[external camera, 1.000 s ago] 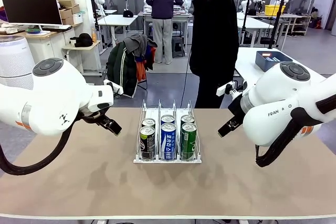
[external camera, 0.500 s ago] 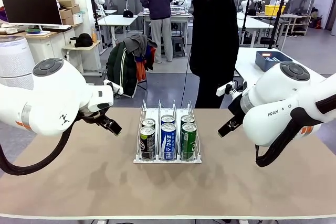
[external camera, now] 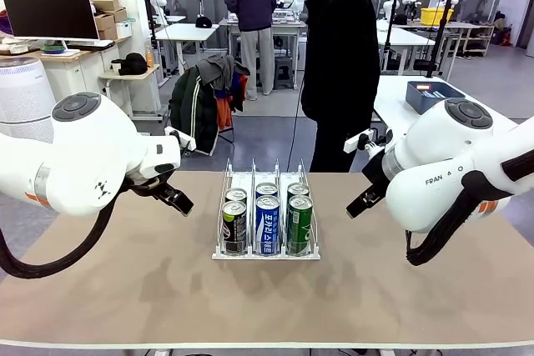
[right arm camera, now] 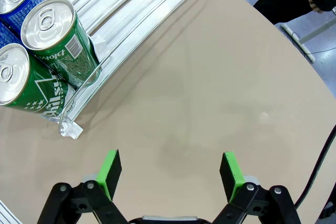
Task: Fill the beverage cans into the dispenser.
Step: Pick up the Pepsi coke handed by the human.
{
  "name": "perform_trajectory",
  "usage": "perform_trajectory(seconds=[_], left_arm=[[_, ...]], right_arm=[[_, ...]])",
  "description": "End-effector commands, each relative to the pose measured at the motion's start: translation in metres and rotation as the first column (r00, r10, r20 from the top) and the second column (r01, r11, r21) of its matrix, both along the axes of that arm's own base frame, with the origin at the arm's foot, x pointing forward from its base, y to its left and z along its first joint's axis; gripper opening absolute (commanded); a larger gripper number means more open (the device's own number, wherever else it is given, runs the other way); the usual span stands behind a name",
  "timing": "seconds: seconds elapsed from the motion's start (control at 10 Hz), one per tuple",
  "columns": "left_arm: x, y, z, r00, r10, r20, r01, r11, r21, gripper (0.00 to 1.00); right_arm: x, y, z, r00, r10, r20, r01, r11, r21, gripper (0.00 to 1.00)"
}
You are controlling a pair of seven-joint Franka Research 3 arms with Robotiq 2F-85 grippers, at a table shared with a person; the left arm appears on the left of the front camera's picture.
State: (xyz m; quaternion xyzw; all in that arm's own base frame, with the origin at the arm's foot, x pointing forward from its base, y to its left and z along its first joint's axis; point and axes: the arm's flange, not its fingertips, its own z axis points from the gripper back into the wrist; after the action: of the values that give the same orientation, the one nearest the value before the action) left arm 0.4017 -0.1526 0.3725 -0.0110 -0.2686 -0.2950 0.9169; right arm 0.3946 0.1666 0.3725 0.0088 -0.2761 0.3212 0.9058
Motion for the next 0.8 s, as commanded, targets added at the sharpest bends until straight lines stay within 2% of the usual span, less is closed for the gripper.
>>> perform_trajectory(seconds=[0.0, 0.7], left_arm=[[0.0002, 0.0006, -0.0001, 1.0, 0.002, 0.0, -0.002, 1.0, 0.0, 1.0], [0.0002, 0.0006, -0.0001, 1.0, 0.002, 0.0, -0.002, 1.0, 0.0, 1.0]], right_arm=[[0.0, -0.0001, 0.0, 1.0, -0.001, 0.0, 0.001, 1.0, 0.001, 1.0], [0.0, -0.0001, 0.0, 1.0, -0.001, 0.0, 0.001, 1.0, 0.001, 1.0]])
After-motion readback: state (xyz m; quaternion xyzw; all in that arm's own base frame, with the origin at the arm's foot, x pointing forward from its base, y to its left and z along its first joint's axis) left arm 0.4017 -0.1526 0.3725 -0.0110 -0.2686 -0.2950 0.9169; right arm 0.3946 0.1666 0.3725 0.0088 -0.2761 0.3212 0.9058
